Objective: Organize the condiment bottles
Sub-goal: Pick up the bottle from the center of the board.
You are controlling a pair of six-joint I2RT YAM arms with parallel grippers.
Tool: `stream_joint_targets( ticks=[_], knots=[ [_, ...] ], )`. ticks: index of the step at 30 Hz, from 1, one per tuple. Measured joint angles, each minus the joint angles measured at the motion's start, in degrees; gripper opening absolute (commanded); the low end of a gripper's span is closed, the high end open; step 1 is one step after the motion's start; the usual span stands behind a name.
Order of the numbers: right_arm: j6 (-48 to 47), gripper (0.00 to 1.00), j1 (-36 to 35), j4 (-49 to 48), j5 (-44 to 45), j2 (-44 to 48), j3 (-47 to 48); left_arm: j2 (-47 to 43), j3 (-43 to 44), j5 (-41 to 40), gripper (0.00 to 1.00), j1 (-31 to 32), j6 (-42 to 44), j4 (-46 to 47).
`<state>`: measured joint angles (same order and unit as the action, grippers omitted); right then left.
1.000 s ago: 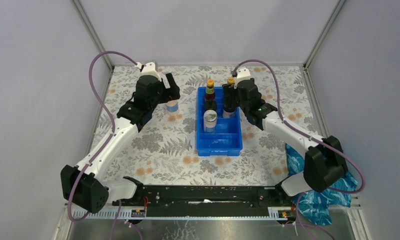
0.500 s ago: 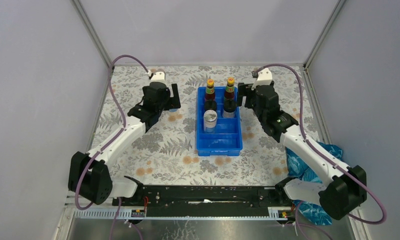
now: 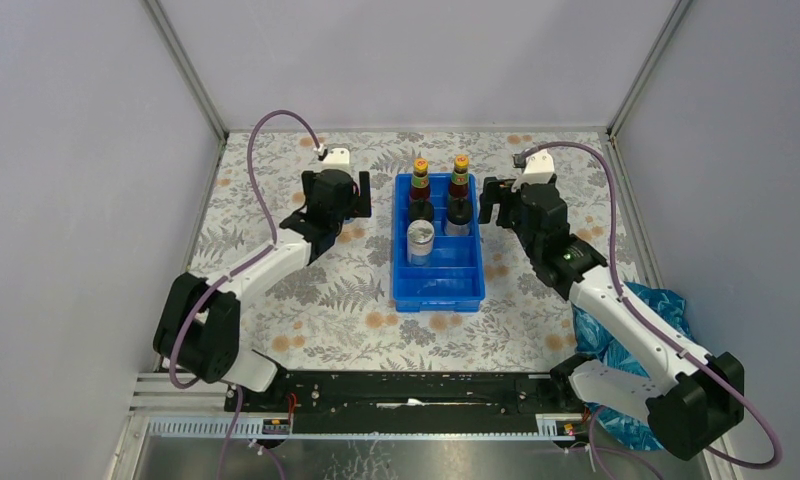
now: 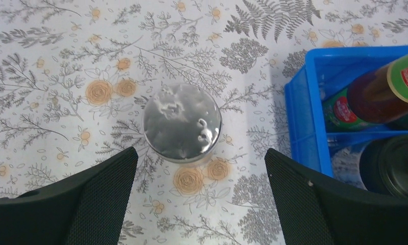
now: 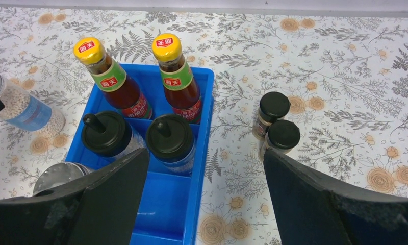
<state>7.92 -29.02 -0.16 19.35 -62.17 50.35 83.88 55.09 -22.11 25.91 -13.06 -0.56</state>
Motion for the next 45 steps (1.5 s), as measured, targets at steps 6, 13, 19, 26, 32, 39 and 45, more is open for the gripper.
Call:
stream_joint_targets(
  ticks=[6, 13, 19, 26, 32, 39, 45],
  knots=[
    [0.11, 0.90, 0.02, -0.11, -0.37, 1.09, -1.55, 2.12, -0.07, -2.40, 0.99, 0.04, 1.29, 4.24],
    [0.13, 0.90, 0.04, -0.09, -0.33, 1.92, -2.82, 5.07, -0.07, -2.89, 0.98, 0.04, 1.95, 7.19],
    [0.11, 0.91, 0.04, -0.11, -0.33, 2.97, -2.99, 6.54, -0.07, -3.50, 0.96, 0.04, 2.19, 8.20],
    [0.11, 0.91, 0.04, -0.13, -0.31, 3.28, -3.21, 6.64, -0.07, -4.52, 0.90, 0.04, 2.34, 10.43],
    [0.11, 0.91, 0.04, -0.09, -0.26, 3.54, -3.74, 7.56, -0.07, -5.57, 0.84, 0.02, 2.58, 12.39],
    [0.11, 0.90, 0.04, -0.15, 0.09, 4.02, -3.89, 8.44, -0.07, -5.60, 0.68, -0.26, 2.56, 13.92],
    [0.13, 0.90, 0.04, -0.13, 0.09, 4.07, -4.09, 8.46, -0.22, -5.25, 0.35, -0.61, 2.32, 14.25]
  ],
)
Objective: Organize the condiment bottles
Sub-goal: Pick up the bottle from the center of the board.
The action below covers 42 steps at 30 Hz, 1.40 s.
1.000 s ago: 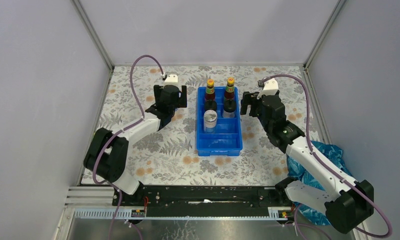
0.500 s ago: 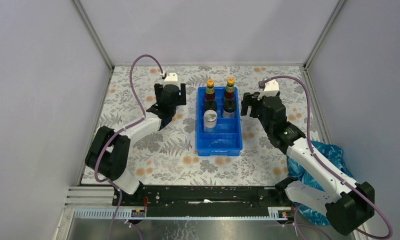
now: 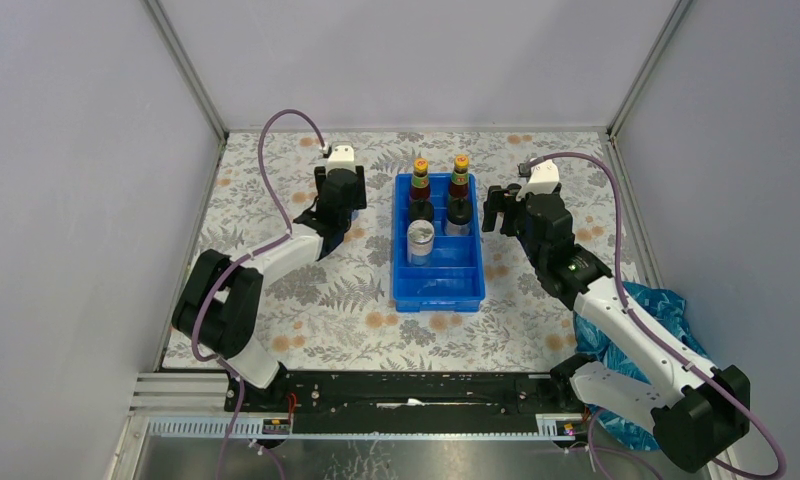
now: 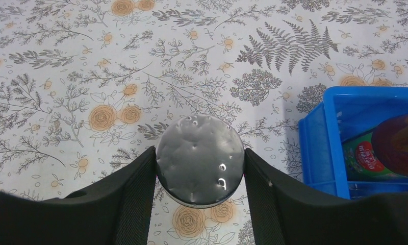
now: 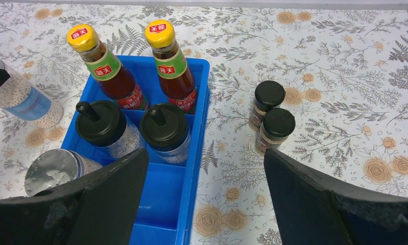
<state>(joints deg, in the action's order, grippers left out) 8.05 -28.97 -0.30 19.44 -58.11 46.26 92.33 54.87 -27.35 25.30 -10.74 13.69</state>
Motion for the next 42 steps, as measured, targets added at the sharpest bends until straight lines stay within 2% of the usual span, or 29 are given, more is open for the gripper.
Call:
stream_joint_targets(
  ticks=[3, 5, 12, 19, 26, 31, 35, 42],
  knots=[
    [0.00, 0.90, 0.00, 0.00, 0.02, 0.00, 0.00, -0.02, -0.07, -0.09, 0.11, -0.13, -0.17, 0.09],
    [0.00, 0.90, 0.00, 0.00, 0.02, 0.00, 0.00, -0.02, -0.11, -0.17, 0.00, -0.24, -0.28, 0.11],
    [0.00, 0.90, 0.02, 0.09, 0.68, 0.00, 0.04, -1.97, -1.97, -1.01, 0.00, -0.22, -1.90, 0.13],
    [0.20, 0.90, 0.02, 1.88, 1.70, 0.39, 0.57, -9.25, -3.26, -3.65, 0.00, 0.79, -2.86, -2.56],
    [0.24, 0.90, 0.02, 3.08, 3.85, 0.42, 0.87, -17.38, -1.92, -6.25, 0.00, 4.61, -3.54, -7.23],
    [0.79, 0.91, 0.20, 4.46, 6.69, 0.42, 1.88, -21.75, 1.33, -8.85, 0.00, 10.54, -3.76, -12.31],
    [1.44, 0.91, 1.51, 5.25, 7.87, 0.37, 3.17, -23.85, 5.11, -11.93, 0.00, 18.32, -3.63, -17.53],
    [4.07, 0.91, 9.62, 6.27, 6.71, -2.47, 6.56, -25.49, 9.42, -13.84, 0.00, 31.10, -2.60, -24.39]
  ],
)
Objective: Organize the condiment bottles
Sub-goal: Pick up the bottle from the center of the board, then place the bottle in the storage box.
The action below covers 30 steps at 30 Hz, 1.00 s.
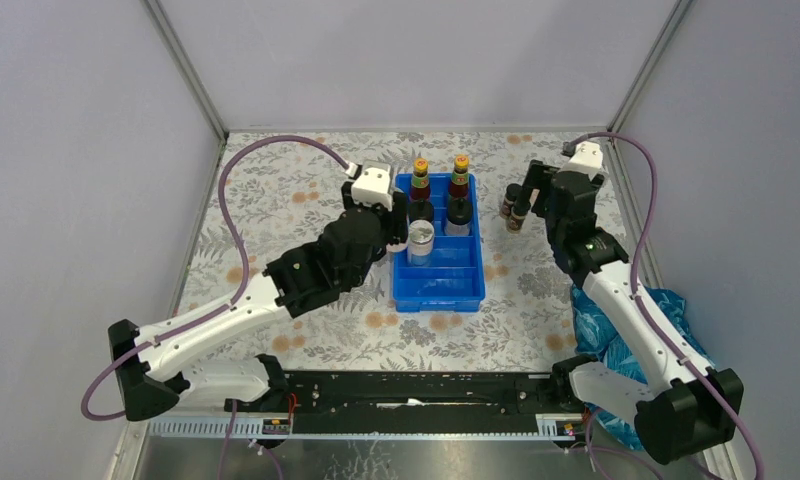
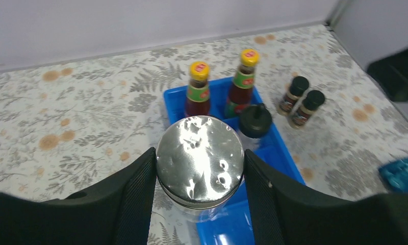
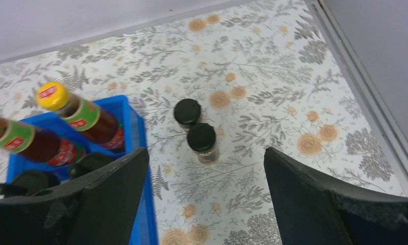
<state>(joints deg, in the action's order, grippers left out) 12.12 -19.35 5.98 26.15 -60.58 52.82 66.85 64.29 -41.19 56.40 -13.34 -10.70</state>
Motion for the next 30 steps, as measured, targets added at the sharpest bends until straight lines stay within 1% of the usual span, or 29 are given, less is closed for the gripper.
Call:
stream_joint_targets(
  ticks=[5, 12, 20, 30],
  knots=[
    [2.21, 0.91, 5.75, 1.38, -2.14, -1.68, 0.07, 1.51, 3.80, 0.04, 0.00, 6.64, 0.90, -2.49],
    [4.66, 0.91, 11.28, 1.40, -4.59, -2.67, 0.07, 8.17, 8.55, 1.92, 0.00, 12.79, 2.86, -2.97],
    [7.58, 0.91, 17.42, 0.09, -7.80, -3.45, -0.57, 13.27, 8.66, 5.90, 0.00, 13.68, 5.40, -1.29],
    [9.42, 0.91, 18.36, -2.58, -9.22, -1.42, -2.91, 17.77, 7.76, 9.77, 0.00, 13.68, 9.03, 7.91]
  ],
)
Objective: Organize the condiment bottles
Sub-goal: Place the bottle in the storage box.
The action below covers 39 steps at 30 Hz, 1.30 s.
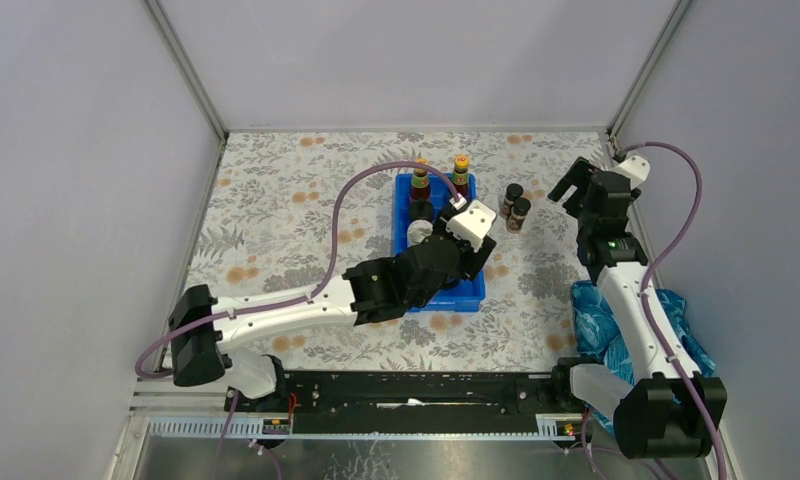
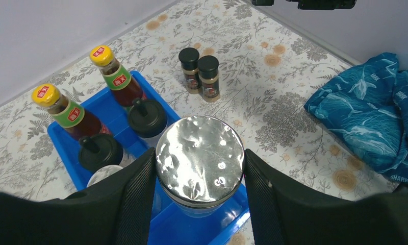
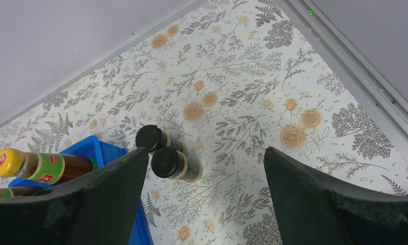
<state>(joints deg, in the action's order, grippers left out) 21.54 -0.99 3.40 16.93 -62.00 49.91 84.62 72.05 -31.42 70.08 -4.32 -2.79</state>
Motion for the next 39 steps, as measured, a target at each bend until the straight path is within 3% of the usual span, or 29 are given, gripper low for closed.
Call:
stream_joint_targets(
  ticks=[14, 25, 39],
  knots=[
    [1.51, 0.90, 0.04, -4.17, -1.66, 6.78, -4.28, 4.24, -6.34, 2.84, 0.00, -6.67, 0.15, 12.44],
    [1.66, 0.89, 0.07, -5.68, -3.04, 8.83, -5.03, 7.43, -6.95, 8.24, 0.00, -12.72, -0.46, 17.44],
    [1.68, 0.89, 0.04, -7.06, -3.19, 9.94, -6.27, 12.33, -7.02, 13.27, 0.00, -14.86, -2.45, 20.61]
  ],
)
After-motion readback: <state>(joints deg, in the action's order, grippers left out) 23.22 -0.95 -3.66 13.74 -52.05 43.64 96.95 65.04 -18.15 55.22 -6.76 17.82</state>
